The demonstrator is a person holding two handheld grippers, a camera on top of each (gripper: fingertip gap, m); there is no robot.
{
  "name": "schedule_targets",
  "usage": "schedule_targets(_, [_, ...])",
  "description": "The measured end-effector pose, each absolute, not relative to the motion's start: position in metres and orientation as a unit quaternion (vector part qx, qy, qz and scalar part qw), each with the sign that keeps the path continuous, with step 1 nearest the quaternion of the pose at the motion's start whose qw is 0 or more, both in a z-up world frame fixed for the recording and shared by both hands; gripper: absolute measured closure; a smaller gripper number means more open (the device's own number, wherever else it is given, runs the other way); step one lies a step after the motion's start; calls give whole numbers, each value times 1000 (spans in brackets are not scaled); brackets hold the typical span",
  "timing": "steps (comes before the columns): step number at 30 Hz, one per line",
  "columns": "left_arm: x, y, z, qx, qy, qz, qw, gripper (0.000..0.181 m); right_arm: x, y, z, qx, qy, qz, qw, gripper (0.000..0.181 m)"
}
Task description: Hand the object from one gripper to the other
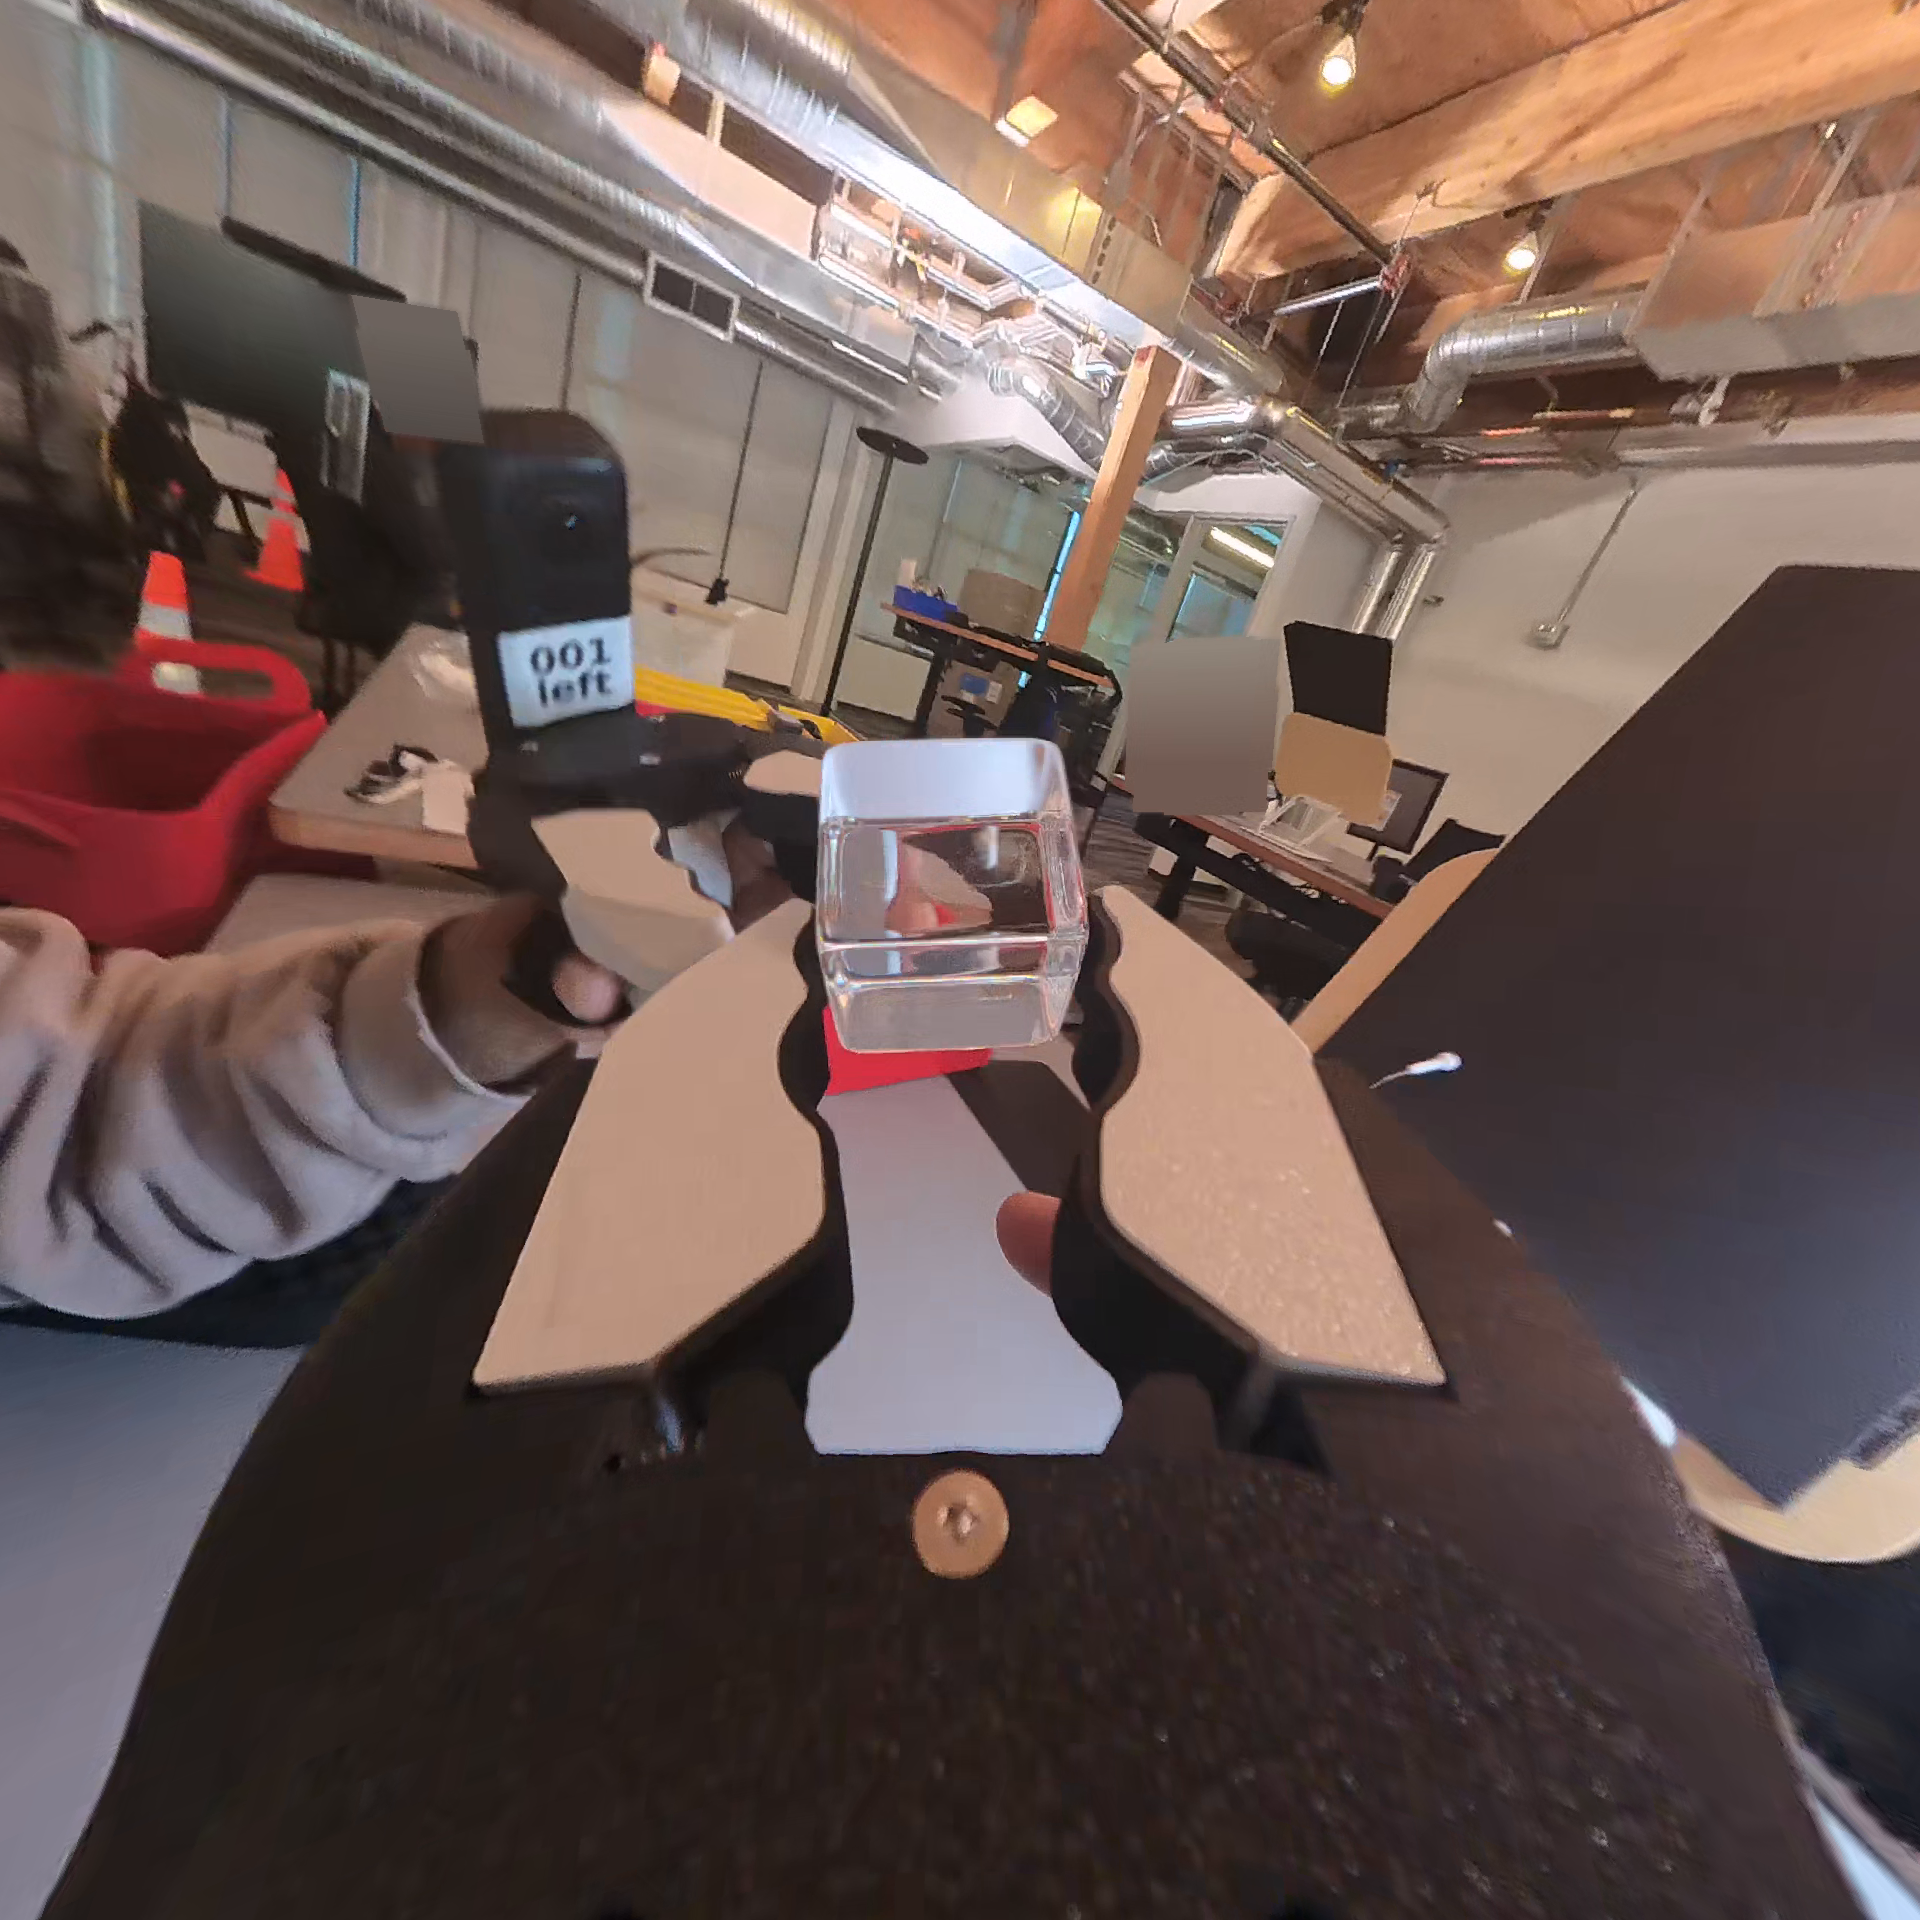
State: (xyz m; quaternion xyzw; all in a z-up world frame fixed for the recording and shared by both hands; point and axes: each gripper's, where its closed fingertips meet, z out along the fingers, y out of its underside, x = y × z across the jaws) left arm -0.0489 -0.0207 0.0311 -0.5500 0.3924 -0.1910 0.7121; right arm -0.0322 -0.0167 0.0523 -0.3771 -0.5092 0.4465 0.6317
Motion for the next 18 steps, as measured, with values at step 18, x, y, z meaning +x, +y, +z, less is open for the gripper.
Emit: schedule_targets(18, [-44, -33, 37, -371, 424, 87, 822, 134, -60, -48, 39, -434, -410, 742, 306, 136])
